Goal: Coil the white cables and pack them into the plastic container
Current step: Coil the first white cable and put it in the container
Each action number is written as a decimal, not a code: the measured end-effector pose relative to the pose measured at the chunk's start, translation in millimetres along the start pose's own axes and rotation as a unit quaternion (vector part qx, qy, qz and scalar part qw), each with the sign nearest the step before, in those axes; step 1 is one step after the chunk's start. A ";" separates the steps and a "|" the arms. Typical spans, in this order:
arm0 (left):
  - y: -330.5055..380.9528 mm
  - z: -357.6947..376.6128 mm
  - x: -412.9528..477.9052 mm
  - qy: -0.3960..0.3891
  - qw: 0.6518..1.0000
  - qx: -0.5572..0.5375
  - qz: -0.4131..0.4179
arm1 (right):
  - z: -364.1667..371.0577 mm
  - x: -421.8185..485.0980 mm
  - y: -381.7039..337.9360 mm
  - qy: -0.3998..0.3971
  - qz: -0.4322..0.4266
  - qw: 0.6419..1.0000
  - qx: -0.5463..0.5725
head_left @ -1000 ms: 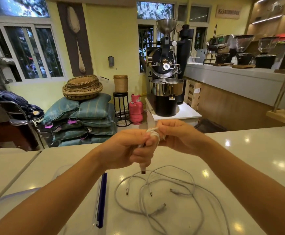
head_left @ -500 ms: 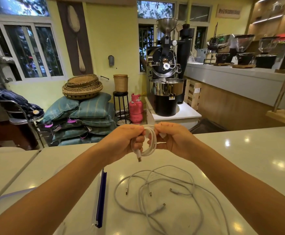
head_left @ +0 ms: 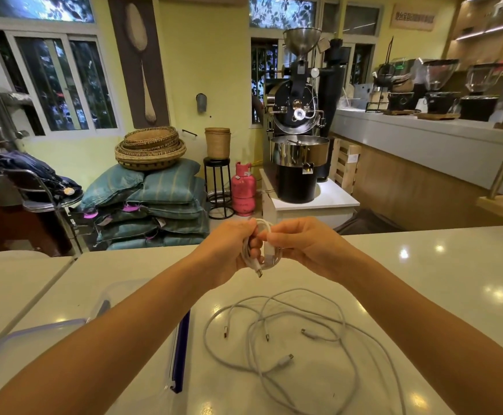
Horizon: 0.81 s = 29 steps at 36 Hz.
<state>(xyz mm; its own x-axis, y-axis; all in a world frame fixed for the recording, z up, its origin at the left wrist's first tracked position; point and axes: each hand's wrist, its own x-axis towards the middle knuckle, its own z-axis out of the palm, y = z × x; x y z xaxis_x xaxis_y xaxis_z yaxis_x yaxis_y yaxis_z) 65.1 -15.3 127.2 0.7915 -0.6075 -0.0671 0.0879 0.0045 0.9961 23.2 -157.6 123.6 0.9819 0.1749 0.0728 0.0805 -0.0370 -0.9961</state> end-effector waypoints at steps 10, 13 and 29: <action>-2.4 0.0 -0.9 0.044 0.999 0.002 -0.025 | 12.6 4.6 10.4 0.092 -0.082 0.990 -0.065; -5.1 1.3 0.0 0.057 0.998 0.031 -0.018 | 17.1 6.0 14.1 0.128 -0.108 0.983 -0.079; -0.7 -9.0 -2.9 0.024 0.995 0.091 0.015 | 20.8 7.0 19.7 0.182 -0.142 0.959 -0.163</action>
<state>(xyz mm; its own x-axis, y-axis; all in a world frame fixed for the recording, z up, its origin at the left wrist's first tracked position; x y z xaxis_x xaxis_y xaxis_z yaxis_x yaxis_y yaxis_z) 68.2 -6.5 126.2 0.8203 -0.5709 -0.0354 -0.0444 -0.1254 0.9911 28.1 -136.7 103.4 0.9027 -0.1307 0.4100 0.3437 -0.3542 -0.8697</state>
